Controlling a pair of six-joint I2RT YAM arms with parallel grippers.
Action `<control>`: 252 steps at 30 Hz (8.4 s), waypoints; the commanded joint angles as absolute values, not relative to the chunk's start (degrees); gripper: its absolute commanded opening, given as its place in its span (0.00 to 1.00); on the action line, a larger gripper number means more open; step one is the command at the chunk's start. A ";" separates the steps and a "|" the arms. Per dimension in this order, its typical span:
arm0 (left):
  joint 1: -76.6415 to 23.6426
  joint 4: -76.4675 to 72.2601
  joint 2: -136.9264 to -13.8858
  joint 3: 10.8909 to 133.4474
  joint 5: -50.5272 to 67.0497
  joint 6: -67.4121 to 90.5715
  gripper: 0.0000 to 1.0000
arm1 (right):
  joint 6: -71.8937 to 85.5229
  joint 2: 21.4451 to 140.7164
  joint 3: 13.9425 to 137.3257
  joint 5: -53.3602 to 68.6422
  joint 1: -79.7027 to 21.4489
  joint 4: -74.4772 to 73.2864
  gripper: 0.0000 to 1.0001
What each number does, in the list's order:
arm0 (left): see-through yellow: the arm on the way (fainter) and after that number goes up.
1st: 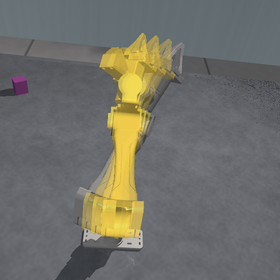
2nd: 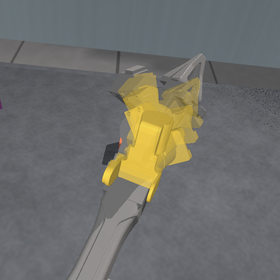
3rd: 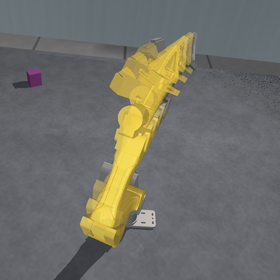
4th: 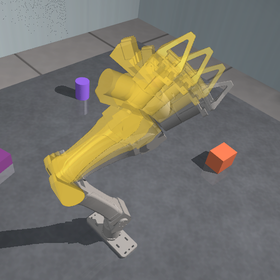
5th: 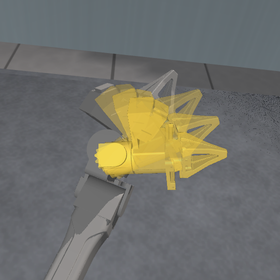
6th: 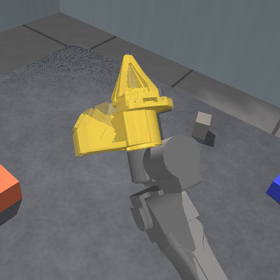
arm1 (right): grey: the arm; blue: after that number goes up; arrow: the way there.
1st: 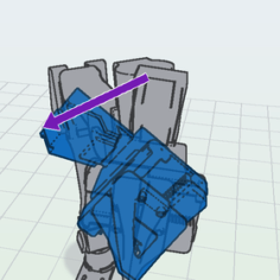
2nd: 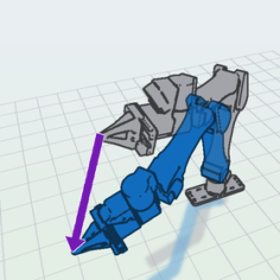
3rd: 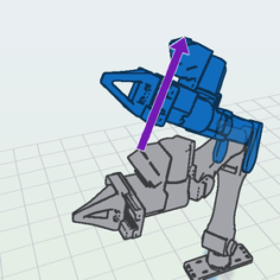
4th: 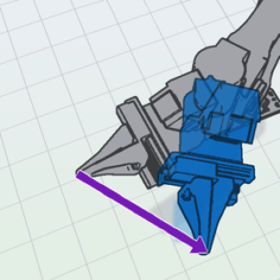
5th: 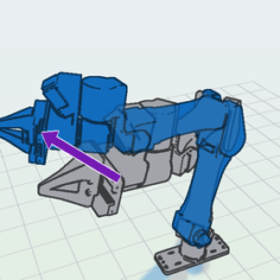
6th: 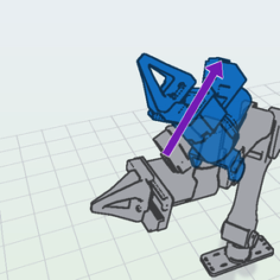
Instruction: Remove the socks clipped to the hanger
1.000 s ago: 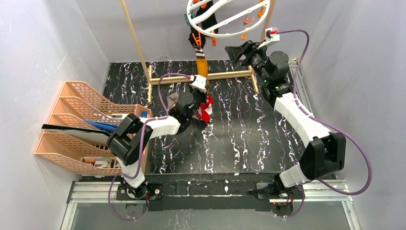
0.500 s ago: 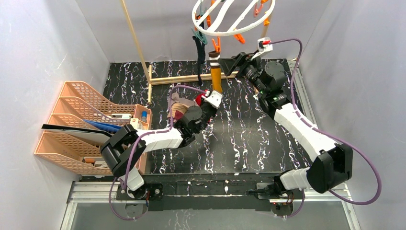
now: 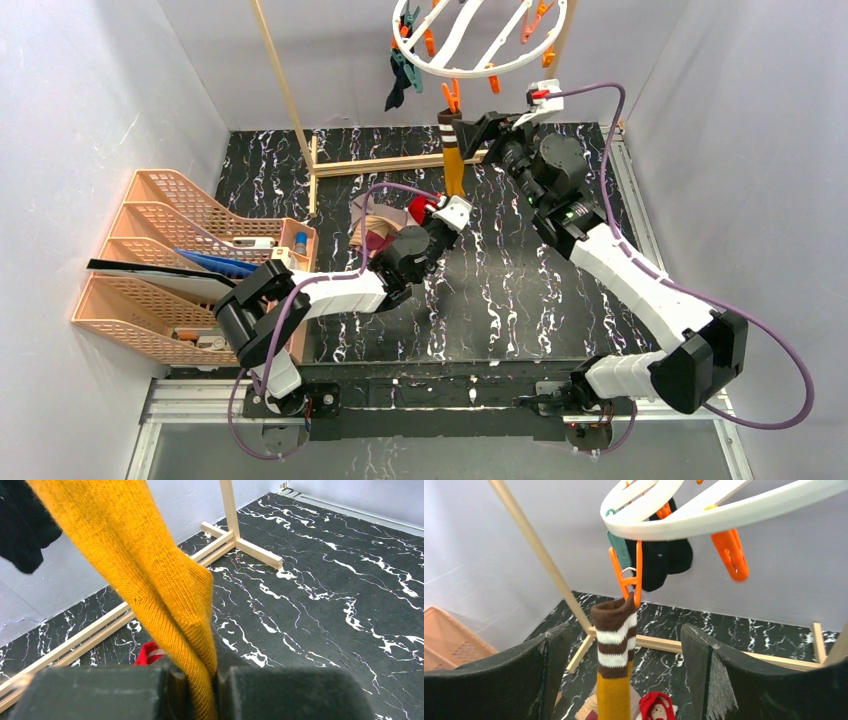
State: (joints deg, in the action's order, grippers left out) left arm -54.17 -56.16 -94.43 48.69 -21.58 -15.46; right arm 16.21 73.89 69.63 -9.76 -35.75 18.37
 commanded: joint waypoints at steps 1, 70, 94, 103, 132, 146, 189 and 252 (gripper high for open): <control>-55.32 -56.25 -94.28 48.38 -22.74 -16.17 0.00 | 11.58 76.67 75.20 -13.93 -35.79 18.99 0.86; -55.72 -51.34 -94.42 48.16 -40.78 -16.35 0.98 | 9.39 89.78 88.24 -5.16 -33.24 23.38 0.16; -55.54 -9.49 -91.59 57.78 -23.32 -16.95 0.98 | 10.82 87.36 86.17 -4.96 -32.78 23.66 0.21; -52.58 10.26 -98.69 69.44 -12.94 -12.22 0.98 | 10.37 85.43 85.33 -5.49 -32.74 23.47 0.23; -46.68 -6.44 -85.50 54.65 -19.60 -5.72 0.98 | 4.62 75.60 76.03 -23.07 -37.00 23.69 0.99; -46.08 -6.42 -85.22 54.42 -19.42 -5.71 0.98 | -12.85 88.13 85.08 -39.79 -46.14 28.81 0.99; -45.82 -6.24 -84.99 52.70 -20.83 -6.56 0.98 | -13.61 95.26 97.92 -40.29 -38.13 24.60 0.99; -24.24 -39.56 -86.11 50.12 2.94 1.76 0.98 | 22.16 76.61 76.01 -14.82 -14.58 10.36 0.99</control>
